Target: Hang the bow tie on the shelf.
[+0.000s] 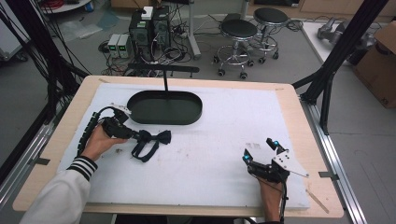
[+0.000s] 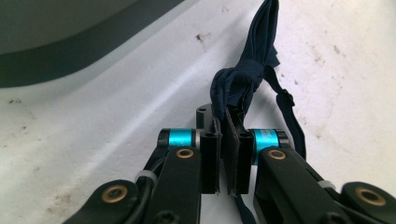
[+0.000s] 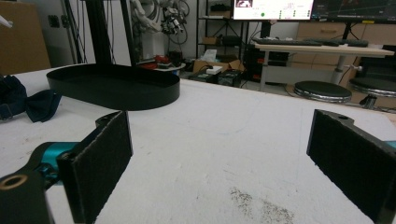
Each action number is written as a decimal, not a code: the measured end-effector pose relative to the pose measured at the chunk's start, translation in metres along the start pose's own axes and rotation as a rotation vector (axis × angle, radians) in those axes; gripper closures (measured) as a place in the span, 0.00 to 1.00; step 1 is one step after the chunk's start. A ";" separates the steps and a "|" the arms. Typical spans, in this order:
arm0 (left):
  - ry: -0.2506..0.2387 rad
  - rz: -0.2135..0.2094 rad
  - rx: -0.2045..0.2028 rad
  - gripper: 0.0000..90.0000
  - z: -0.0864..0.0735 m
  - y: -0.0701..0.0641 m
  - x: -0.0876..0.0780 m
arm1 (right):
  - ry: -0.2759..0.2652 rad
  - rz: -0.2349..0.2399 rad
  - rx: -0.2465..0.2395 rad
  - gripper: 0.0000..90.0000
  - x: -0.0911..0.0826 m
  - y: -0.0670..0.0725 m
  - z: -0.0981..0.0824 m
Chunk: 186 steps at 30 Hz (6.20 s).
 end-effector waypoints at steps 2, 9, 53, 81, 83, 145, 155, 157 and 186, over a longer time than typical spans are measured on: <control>-0.008 -0.006 -0.002 0.96 0.000 0.000 -0.001 | -0.001 0.000 0.002 0.06 0.000 0.000 0.000; -0.056 0.011 0.013 0.97 0.001 -0.003 -0.006 | -0.001 0.000 0.001 0.07 0.000 0.000 0.000; -0.580 0.021 0.091 0.97 0.016 -0.020 -0.067 | 0.003 -0.004 0.000 0.07 0.000 0.000 0.000; -0.669 0.080 0.137 0.97 0.073 -0.033 -0.082 | -0.004 -0.006 0.000 0.07 0.000 0.000 0.000; -0.680 0.084 0.134 0.97 0.077 -0.033 -0.083 | -0.002 -0.005 0.000 0.06 0.000 0.000 0.000; -0.690 0.438 0.079 0.97 0.117 -0.015 -0.047 | -0.012 -0.005 0.010 0.07 -0.001 -0.001 0.000; -0.649 0.454 0.077 0.95 0.113 -0.016 -0.043 | -0.012 -0.005 0.013 0.07 -0.001 0.000 0.000; -0.636 0.454 0.072 0.94 0.111 -0.014 -0.042 | -0.013 -0.005 0.012 0.06 -0.001 0.000 0.000; -0.576 0.436 0.050 0.68 0.087 -0.004 -0.028 | -0.016 -0.007 0.006 0.07 -0.001 0.000 0.000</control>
Point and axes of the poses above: each handheld gripper's, and its own axes: x roughly forward along the jaws, z roughly out of its top, y roughly to its left, the point moved 1 cm from there along x, roughly forward along the jaws, and after that the axes turned 7 degrees about -x, right-handed, at the moved point
